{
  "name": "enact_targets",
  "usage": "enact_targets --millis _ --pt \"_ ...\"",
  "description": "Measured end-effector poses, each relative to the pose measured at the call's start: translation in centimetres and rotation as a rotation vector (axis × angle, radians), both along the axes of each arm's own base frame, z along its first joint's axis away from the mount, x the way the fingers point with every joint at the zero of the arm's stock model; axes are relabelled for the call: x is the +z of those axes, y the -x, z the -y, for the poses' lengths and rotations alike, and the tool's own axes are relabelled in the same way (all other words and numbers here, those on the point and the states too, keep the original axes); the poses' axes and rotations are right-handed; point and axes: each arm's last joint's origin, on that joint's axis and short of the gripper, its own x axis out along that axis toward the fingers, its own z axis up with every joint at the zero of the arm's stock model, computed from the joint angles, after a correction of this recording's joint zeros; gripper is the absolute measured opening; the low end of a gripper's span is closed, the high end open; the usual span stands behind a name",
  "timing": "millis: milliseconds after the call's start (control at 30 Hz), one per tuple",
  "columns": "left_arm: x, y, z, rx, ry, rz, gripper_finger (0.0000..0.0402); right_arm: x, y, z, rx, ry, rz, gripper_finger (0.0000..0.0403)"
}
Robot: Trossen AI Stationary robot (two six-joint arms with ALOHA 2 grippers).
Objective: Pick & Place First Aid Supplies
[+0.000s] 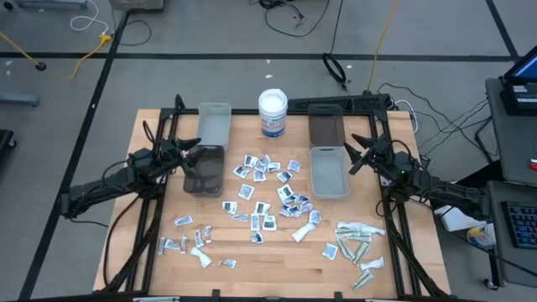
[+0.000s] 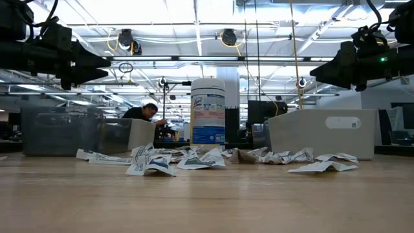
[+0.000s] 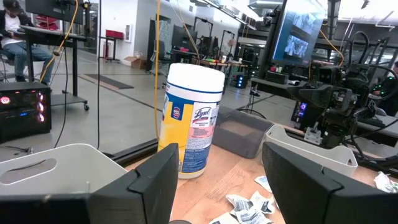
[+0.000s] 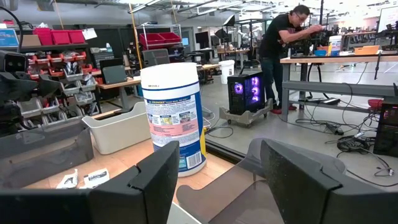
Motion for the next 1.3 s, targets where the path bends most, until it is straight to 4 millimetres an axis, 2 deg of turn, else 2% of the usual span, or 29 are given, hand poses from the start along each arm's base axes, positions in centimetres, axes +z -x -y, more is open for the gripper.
enact_targets --millis 467,667,833,1000,1133,1300 --pt "0.0 0.0 0.0 0.000 0.000 0.000 0.0237 0.0 0.0 0.0 0.003 -0.002 0.002 0.0220" --pt "0.0 0.0 0.0 0.000 0.000 0.000 0.0237 0.3 -0.1 0.0 0.028 -0.065 0.003 0.0220" --pt "0.0 0.0 0.0 0.000 0.000 0.000 0.0237 4.5 -0.2 0.0 0.024 -0.110 -0.030 0.0220" --pt "0.0 0.0 0.0 0.000 0.000 0.001 0.0237 7.1 -1.2 0.3 0.015 -0.219 -0.255 0.0219" --pt "0.0 0.0 0.0 0.000 0.000 0.001 0.0237 8.7 -2.7 0.4 0.115 -0.330 -0.426 0.0219" --pt "0.0 0.0 0.0 0.000 0.000 0.000 0.0237 10.7 -4.3 0.5 0.231 -0.456 -0.558 0.0219"
